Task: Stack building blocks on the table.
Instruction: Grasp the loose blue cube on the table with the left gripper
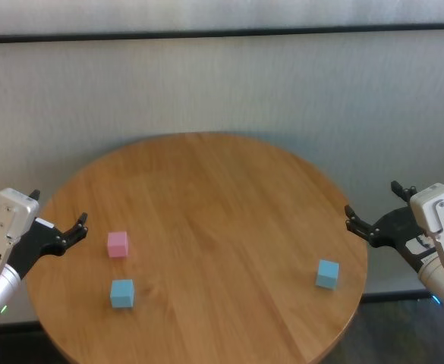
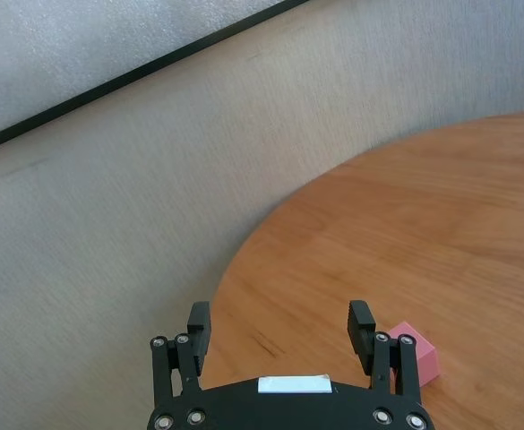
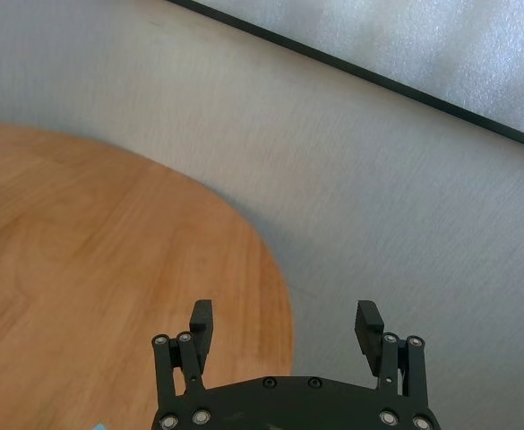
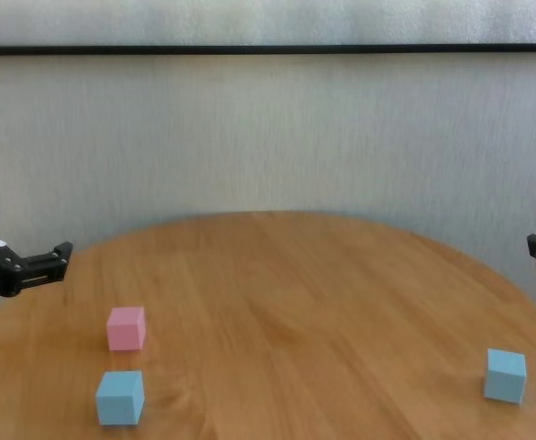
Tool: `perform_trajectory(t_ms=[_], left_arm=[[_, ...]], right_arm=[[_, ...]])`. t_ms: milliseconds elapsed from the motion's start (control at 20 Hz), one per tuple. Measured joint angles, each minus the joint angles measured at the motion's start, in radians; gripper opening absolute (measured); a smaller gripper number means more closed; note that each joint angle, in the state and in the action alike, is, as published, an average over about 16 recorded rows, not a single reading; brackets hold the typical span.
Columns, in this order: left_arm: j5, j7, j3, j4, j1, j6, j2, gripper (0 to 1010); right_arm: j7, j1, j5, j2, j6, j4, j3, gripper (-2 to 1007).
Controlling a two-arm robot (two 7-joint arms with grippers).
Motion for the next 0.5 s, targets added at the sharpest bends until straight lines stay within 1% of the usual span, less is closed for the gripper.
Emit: perform_trajectory(t_ms=[500], left_arm=[[0.0,0.0,0.0,0.0,0.0,0.0,0.0,1002]], right_arm=[[0.0,0.0,0.0,0.0,0.0,0.0,0.0,1001]])
